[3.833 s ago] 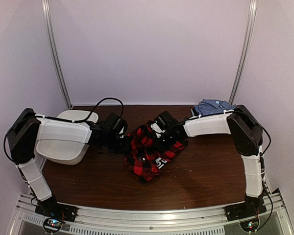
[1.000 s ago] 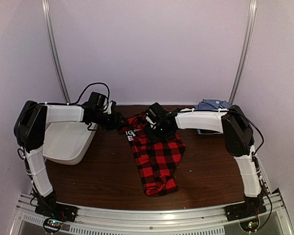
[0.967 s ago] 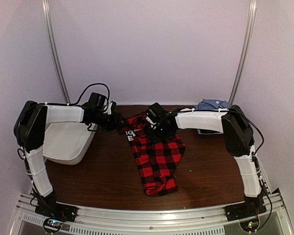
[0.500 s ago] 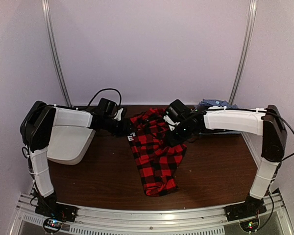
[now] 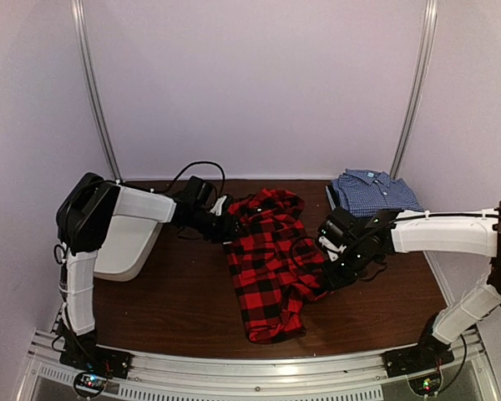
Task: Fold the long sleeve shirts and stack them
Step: Adjust the crumpled shirt at the corner of the board.
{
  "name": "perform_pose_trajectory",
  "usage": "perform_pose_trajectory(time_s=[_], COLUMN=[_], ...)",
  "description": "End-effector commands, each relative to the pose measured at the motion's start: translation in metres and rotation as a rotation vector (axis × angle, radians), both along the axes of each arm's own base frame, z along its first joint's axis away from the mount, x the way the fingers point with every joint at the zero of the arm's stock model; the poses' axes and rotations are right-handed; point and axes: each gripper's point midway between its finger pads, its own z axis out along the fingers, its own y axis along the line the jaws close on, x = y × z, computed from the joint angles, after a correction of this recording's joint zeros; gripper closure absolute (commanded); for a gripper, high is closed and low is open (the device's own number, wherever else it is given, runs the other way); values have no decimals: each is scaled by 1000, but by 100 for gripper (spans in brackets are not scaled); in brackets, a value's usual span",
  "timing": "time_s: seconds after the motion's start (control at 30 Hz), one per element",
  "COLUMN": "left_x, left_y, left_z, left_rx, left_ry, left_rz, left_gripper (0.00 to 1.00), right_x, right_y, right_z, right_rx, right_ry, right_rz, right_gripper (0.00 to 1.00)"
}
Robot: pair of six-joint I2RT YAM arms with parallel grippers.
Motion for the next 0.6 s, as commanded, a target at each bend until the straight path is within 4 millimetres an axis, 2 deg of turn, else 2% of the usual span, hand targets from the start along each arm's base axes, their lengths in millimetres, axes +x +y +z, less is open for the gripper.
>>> perform_pose_trajectory(time_s=[0.0,0.03,0.1,0.2,0.33,0.4,0.5,0.57], left_x=[6,7,6,2,-10,-16,-26,-33], left_y=[-11,-10,-11,-13,-17,-21,-28,-34], left_z=[3,2,3,7,12,15,19,19], left_rx=[-11,-5,-4,-1,7,10,14,15], left_ry=[-30,-29,-29,-35,-37,-40,-43,-38], left_rz=[-36,-38,-46,-66,-96,-112,-135,-150], left_gripper=[39,39,39,39,39,39,39,40], right_x=[-20,-24,-29,-40,-48,-40,-19,-7], right_y=[-27,-31,-33,-26,-31,-34,-26,-19], right_z=[-2,-4,-8,-18,-24,-12,19,33], right_rx=[-42,-44,-33,10,-8,-30,-10,4], right_ry=[32,38,53,103,117,76,-16,-59], right_rz=[-91,-105,-119,-102,-87,-96,-107,-111], right_gripper=[100,100,92,83,67,59,48,45])
